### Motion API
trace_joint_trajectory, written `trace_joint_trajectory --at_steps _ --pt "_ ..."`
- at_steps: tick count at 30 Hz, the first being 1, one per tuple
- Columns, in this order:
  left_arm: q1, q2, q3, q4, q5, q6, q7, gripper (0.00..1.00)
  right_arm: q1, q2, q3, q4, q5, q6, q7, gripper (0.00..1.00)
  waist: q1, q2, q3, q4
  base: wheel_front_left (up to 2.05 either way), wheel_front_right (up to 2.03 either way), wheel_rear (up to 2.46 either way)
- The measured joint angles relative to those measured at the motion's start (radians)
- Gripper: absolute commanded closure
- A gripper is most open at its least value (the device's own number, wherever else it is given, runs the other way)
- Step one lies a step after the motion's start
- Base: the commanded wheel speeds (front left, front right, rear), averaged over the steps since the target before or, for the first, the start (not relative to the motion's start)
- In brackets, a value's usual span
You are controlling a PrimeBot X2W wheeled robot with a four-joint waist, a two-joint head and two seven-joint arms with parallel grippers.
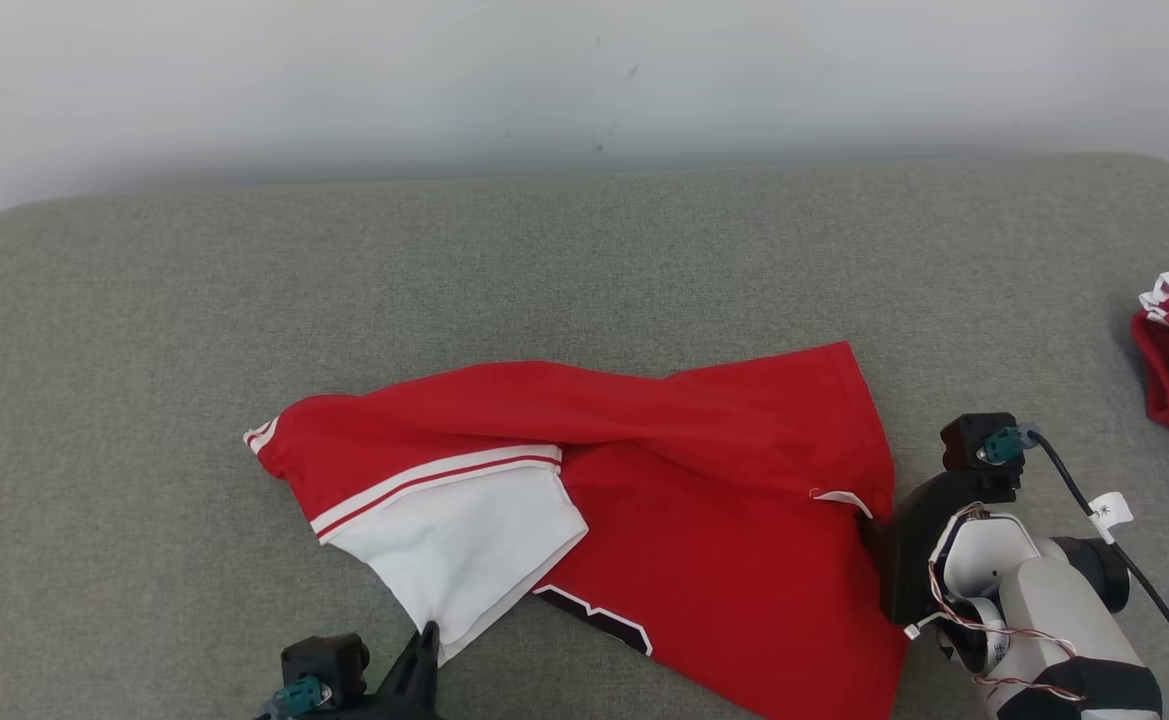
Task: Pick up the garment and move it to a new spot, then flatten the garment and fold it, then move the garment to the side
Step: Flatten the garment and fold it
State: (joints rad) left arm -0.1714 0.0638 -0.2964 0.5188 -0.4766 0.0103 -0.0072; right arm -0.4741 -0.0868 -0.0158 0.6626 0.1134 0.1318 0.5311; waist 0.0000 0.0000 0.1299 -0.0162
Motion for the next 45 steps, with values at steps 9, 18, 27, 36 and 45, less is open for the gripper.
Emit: trace_joint_trajectory --at_steps 9,18,27,36,45 --pt "0.0 0.006 -0.001 -0.005 -0.007 0.007 -0.006 1.0 -0.002 0.004 0.034 -0.002 -0.021 0.0 -0.027 0.85 0.0 0.0 0.007 -0.004 0.0 0.0 0.0" --pt "0.0 0.019 0.018 -0.012 -0.02 0.021 -0.027 1.0 0.008 -0.002 0.044 -0.049 -0.067 0.0 -0.047 1.0 0.0 0.0001 -0.005 -0.018 0.0 0.0 0.0" --pt "0.007 0.033 0.044 -0.06 -0.035 0.026 -0.072 1.0 0.041 -0.019 -0.007 -0.12 -0.105 0.0 -0.059 1.0 0.0 0.0001 -0.029 -0.023 0.0 0.0 0.0" --pt "0.012 0.049 0.142 -0.269 -0.137 0.006 -0.149 1.0 0.066 0.005 -0.086 -0.237 0.014 0.0 -0.082 1.0 0.0 0.0001 -0.046 -0.027 0.0 0.0 0.0" --pt "-0.094 0.109 0.242 -0.551 -0.313 -0.026 -0.007 1.0 0.007 0.032 -0.098 -0.389 0.368 0.0 0.024 1.0 0.0 0.0001 -0.068 -0.031 0.0 0.0 0.0"
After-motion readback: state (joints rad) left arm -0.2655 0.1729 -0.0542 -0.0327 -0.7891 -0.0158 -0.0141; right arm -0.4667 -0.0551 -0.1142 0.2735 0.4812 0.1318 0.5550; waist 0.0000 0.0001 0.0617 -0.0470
